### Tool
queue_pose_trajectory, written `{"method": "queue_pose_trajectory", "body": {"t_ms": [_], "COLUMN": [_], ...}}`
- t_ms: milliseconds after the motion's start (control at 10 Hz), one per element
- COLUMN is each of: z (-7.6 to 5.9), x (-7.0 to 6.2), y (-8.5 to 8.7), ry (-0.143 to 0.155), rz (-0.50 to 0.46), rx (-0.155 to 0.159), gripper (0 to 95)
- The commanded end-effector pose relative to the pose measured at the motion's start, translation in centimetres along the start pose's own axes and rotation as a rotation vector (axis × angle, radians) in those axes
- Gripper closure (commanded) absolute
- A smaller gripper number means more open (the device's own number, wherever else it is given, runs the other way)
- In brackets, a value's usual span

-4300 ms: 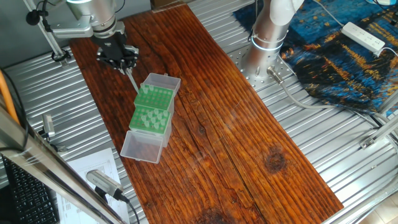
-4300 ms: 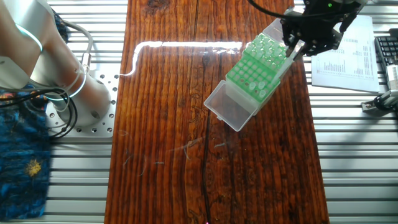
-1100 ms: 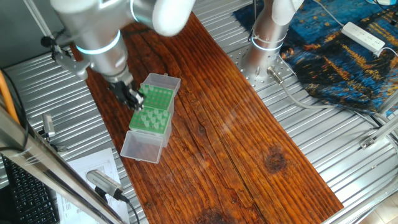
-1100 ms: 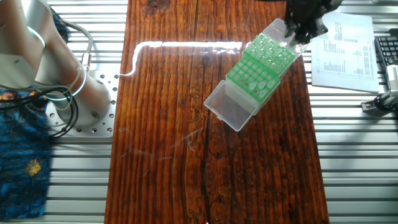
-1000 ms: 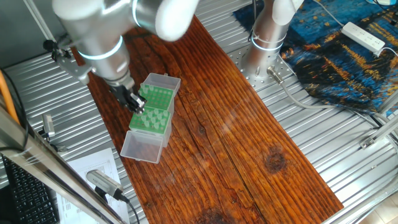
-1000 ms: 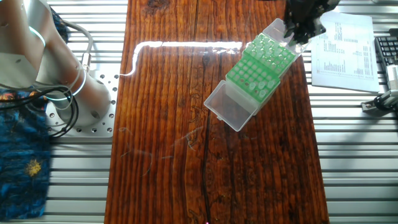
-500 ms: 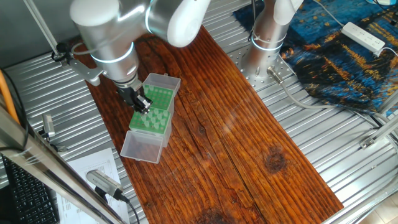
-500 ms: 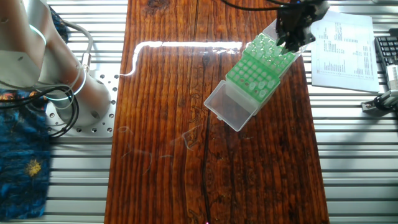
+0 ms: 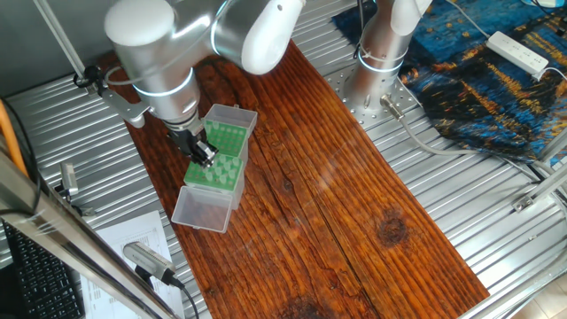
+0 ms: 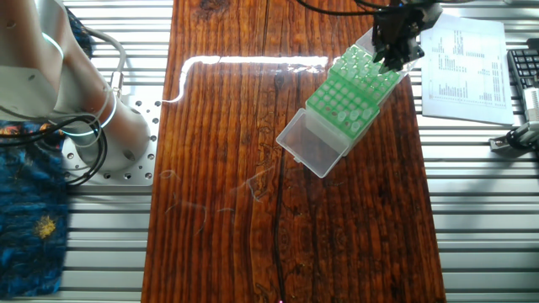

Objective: Transfer all large pipette tips from one holder to another

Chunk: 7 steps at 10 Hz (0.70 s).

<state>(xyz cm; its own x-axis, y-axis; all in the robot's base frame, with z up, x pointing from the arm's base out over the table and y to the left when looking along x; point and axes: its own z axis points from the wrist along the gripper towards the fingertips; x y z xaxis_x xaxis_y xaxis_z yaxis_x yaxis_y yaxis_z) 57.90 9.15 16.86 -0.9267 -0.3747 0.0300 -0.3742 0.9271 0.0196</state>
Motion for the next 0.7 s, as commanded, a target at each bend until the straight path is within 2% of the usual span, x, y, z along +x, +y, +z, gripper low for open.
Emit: {"method": "queue_pose_trajectory", "body": {"t_ms": [100, 700], "z": [0.22, 0.61], "x": [0.14, -0.01], "y": [-0.04, 0.11], "ry": [-0.007, -0.009], "rz": [0.012, 0.022], "rx": [0.003, 0.005], "gripper": [76.0, 76.0]}}
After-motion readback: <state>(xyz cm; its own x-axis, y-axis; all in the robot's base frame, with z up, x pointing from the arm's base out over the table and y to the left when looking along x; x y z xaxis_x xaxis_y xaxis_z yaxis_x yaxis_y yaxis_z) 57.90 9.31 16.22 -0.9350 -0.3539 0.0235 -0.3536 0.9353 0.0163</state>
